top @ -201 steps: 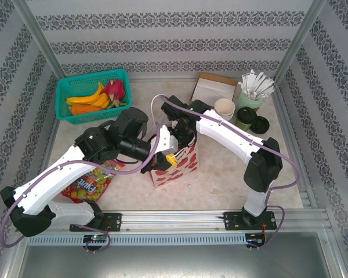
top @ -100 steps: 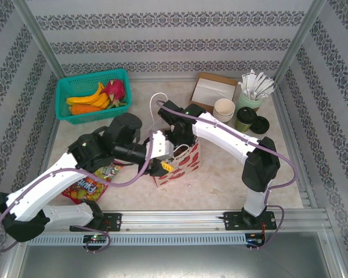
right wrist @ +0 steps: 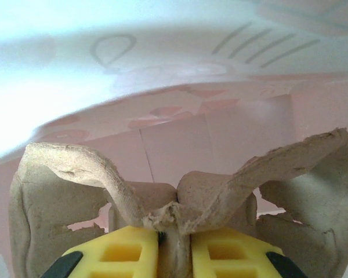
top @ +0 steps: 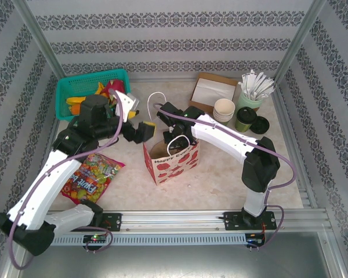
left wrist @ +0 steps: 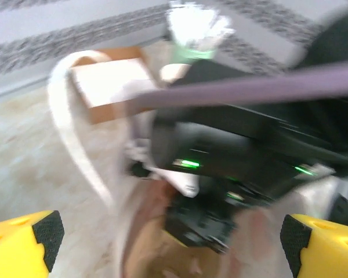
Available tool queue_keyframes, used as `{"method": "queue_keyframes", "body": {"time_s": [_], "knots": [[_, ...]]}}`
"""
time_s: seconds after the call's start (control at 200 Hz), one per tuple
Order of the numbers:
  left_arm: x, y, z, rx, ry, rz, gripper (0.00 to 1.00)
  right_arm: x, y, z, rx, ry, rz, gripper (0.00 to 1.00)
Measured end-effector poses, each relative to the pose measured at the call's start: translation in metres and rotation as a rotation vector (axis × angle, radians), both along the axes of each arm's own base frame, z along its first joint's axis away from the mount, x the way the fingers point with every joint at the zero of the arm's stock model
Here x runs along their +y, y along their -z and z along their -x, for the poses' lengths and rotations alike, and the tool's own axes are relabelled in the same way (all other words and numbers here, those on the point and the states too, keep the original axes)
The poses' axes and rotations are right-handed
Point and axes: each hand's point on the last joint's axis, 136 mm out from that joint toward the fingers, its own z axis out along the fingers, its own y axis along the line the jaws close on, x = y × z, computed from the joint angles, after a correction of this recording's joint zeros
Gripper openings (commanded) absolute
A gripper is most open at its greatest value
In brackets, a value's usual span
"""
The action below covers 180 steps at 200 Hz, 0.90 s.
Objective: Pack the takeout coffee
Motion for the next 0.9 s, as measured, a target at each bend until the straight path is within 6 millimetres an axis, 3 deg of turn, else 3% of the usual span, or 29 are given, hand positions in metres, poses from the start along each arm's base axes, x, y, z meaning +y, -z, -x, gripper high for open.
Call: {"method": "queue_keyframes", "body": {"time_s": [0.11, 0.29, 0.45, 0.629, 0.899], "knots": [[0.013, 0.019, -0.031, 0.077, -0.141, -0.013, 0.9, 0.0, 0.001, -0.001, -0.004, 0.001, -0.001, 0.17], [0.01, 0.032, -0.051, 0.134, -0.187, -0.008, 0.69, 0.002, 0.001, -0.003, -0.012, 0.0, -0.009, 0.18], [0.003, 0.03, -0.066, 0.146, -0.188, 0.007, 0.43, 0.003, 0.0, -0.003, -0.016, -0.002, -0.012, 0.18], [-0.006, 0.027, -0.078, 0.151, -0.168, 0.014, 0.0, 0.002, 0.001, -0.003, -0.024, -0.005, 0.0, 0.18], [-0.016, 0.02, -0.092, 0.166, -0.156, 0.032, 0.0, 0.002, 0.003, 0.008, -0.027, -0.048, 0.023, 0.18]]}}
